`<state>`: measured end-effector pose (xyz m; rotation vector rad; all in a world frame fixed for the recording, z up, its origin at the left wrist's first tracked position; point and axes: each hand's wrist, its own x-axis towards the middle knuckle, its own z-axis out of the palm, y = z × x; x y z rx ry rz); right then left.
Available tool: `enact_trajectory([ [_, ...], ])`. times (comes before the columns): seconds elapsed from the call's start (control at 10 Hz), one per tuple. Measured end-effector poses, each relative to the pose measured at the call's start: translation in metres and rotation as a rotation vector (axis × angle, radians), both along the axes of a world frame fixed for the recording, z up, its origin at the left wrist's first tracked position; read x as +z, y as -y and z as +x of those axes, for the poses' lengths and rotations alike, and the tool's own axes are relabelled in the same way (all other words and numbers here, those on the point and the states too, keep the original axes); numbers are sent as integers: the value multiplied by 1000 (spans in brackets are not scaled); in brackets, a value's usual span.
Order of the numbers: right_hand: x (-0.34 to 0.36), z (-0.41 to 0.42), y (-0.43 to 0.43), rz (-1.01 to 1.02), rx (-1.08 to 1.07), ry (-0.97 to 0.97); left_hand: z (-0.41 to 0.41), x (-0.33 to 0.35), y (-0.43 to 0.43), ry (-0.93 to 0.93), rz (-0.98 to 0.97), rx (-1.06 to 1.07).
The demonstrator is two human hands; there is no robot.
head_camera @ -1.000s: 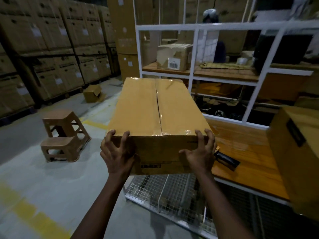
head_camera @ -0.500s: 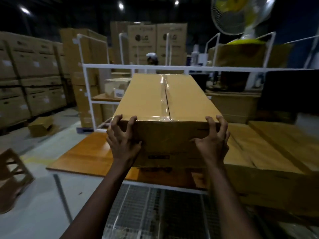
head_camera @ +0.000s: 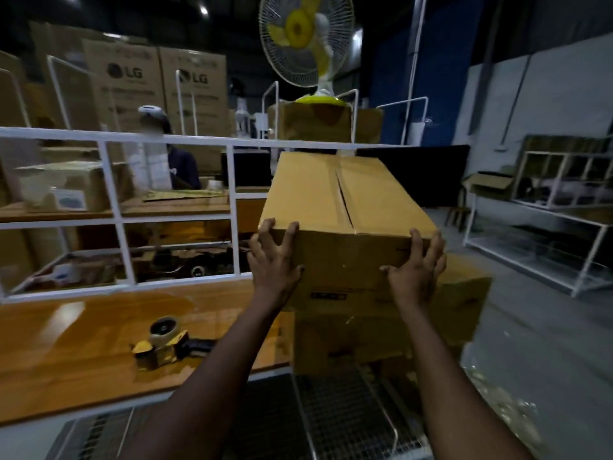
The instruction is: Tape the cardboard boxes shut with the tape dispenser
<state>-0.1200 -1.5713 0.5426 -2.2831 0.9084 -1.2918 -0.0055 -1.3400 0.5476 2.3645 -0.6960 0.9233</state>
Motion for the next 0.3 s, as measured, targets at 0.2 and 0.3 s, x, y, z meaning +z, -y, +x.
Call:
enact_trajectory([
  [0.2,-8,21,12,51,46,-345,12,-31,27,-184,124,-59],
  [0.3,4,30,-13,79,53,-269,19,-21,8,-216,172,-173],
])
